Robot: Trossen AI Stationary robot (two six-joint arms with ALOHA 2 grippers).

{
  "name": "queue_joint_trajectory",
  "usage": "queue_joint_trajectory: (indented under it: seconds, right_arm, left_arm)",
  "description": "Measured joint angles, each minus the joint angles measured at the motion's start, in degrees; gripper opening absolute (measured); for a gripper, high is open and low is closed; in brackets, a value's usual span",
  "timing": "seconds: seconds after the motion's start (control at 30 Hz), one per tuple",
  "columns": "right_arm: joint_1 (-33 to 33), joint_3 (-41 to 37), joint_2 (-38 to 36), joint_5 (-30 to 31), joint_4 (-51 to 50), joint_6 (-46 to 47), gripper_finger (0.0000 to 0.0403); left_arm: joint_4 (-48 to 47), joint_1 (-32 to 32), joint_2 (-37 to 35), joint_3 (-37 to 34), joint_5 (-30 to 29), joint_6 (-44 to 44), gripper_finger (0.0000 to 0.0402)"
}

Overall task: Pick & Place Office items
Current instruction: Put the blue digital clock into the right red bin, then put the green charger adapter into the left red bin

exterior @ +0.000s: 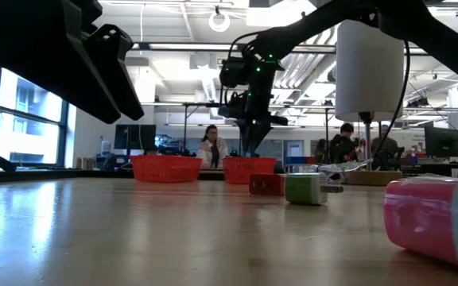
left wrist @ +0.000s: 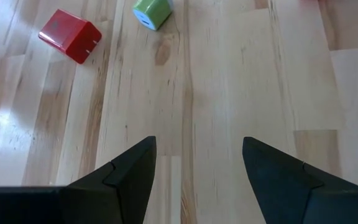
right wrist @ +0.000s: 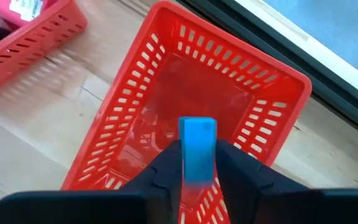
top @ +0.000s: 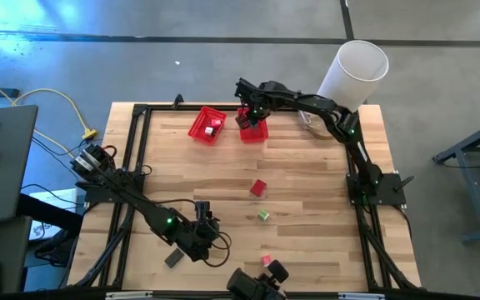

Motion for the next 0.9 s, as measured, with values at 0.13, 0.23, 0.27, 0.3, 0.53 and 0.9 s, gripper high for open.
queue_joint_trajectory:
  seconds: [0.13,0.23,0.27,0.3,0.53,0.9]
  right_arm:
    - [0.01,0.0,0.0,0.0,-0.02,0.0,0.0112]
    - [0.01,0.0,0.0,0.02,0.06,0.0,0.0138]
    - [0.01,0.0,0.0,0.02,0.21,0.0,0.0148]
    - [0.01,0.0,0.0,0.02,0.58,0.0,0.0159]
    - [0.02,0.0,-0.07,-0.32,5.22,0.06,0.0218]
    - [1.75,-0.02,-6.61,0.32,4.6,-3.94,0.0203]
  left_arm:
    - [0.0,0.0,0.0,-0.02,0.0,0.0,0.0229]
    - [-0.02,-0.07,0.0,-0.02,0.0,0.0,0.0229]
    - [-0.02,-0.07,0.0,-0.02,0.0,0.0,0.0229]
    - [-0.01,-0.07,0.0,-0.02,0.0,-0.01,0.0229]
    - [0.0,-0.07,0.0,-0.02,0.0,-0.02,0.0229]
    - [-0.02,-0.07,0.0,-0.02,0.0,-0.05,0.0229]
